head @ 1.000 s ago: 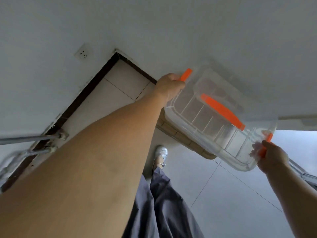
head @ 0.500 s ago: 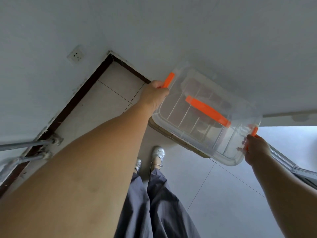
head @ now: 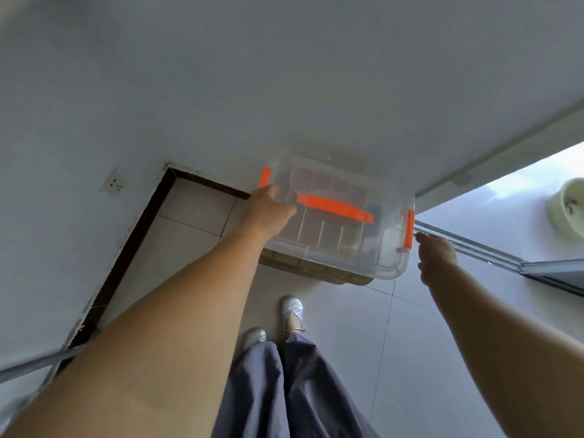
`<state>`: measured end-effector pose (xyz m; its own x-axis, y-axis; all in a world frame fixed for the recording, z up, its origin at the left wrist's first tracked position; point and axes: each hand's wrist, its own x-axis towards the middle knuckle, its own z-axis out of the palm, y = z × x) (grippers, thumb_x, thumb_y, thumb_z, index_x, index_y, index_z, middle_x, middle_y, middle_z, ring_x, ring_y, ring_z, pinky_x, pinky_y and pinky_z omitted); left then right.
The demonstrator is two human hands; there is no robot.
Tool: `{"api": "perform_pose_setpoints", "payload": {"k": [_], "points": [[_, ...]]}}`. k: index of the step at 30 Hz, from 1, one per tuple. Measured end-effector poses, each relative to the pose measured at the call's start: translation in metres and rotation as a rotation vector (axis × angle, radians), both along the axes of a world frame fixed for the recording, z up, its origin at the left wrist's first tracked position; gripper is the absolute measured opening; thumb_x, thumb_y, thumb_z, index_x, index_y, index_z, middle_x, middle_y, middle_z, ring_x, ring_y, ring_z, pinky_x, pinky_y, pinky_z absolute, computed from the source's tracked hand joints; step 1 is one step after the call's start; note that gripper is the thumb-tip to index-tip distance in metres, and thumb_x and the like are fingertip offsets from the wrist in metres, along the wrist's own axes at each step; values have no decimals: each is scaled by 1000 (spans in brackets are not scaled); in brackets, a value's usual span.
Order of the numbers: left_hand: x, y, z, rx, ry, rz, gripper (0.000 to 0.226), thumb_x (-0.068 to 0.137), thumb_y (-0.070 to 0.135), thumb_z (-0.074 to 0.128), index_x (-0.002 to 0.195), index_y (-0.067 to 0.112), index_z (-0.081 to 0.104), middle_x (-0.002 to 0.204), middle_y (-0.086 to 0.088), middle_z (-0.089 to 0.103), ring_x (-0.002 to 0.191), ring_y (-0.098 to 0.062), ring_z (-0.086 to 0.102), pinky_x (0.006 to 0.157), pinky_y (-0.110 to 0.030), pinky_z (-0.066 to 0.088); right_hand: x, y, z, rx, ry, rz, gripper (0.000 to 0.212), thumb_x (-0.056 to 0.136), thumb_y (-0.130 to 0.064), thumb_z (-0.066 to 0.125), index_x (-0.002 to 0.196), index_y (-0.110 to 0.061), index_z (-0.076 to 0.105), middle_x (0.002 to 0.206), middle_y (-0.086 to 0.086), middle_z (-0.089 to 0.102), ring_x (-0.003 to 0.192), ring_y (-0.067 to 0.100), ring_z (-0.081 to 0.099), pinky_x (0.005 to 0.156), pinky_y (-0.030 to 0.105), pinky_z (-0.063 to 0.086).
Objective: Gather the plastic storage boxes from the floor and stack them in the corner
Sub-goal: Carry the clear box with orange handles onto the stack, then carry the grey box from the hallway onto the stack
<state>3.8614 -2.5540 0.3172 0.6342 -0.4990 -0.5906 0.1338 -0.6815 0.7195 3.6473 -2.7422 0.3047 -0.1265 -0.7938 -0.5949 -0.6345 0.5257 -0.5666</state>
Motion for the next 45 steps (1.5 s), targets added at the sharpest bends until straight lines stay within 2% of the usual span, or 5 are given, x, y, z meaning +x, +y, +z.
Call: {"api": "perform_pose_setpoints", "payload": {"k": [8,13,22,33,45], "points": [[-42,3,45,41,-114,-226,61,82,25,56,142,21,42,149,-7,41,131,-26,45,90,-29,37,-29,53,42,-26,-145,28,45,92,-23,54,134,-7,52,101,9,55,79,19,49,72,29,41],[-77,2,68,90,-192,-440,44,88,23,55,132,17,52,134,-5,56,114,-22,56,86,-25,39,-70,83,66,47,-176,72,55,93,-21,54,143,-8,38,133,16,53,118,30,54,103,41,45],[-202,-19,96,87,-268,-709,23,88,12,57,110,10,64,111,-15,67,108,-31,61,92,-32,45,-224,131,82,85,-289,-150,52,93,-10,44,144,-5,34,124,20,59,97,29,63,86,39,53],[-574,-9,106,27,-259,-1204,32,87,15,62,118,5,63,114,-21,67,107,-35,63,93,-42,49,-590,276,84,5,-206,-589,15,89,-6,41,96,-16,48,83,12,44,73,24,40,52,28,25],[-962,34,120,-65,-240,-1955,34,87,15,63,120,3,60,117,-21,65,101,-34,62,93,-37,48,-880,454,95,-76,-54,-1178,16,88,-8,39,75,-15,45,83,13,42,78,20,38,64,32,29]]}}
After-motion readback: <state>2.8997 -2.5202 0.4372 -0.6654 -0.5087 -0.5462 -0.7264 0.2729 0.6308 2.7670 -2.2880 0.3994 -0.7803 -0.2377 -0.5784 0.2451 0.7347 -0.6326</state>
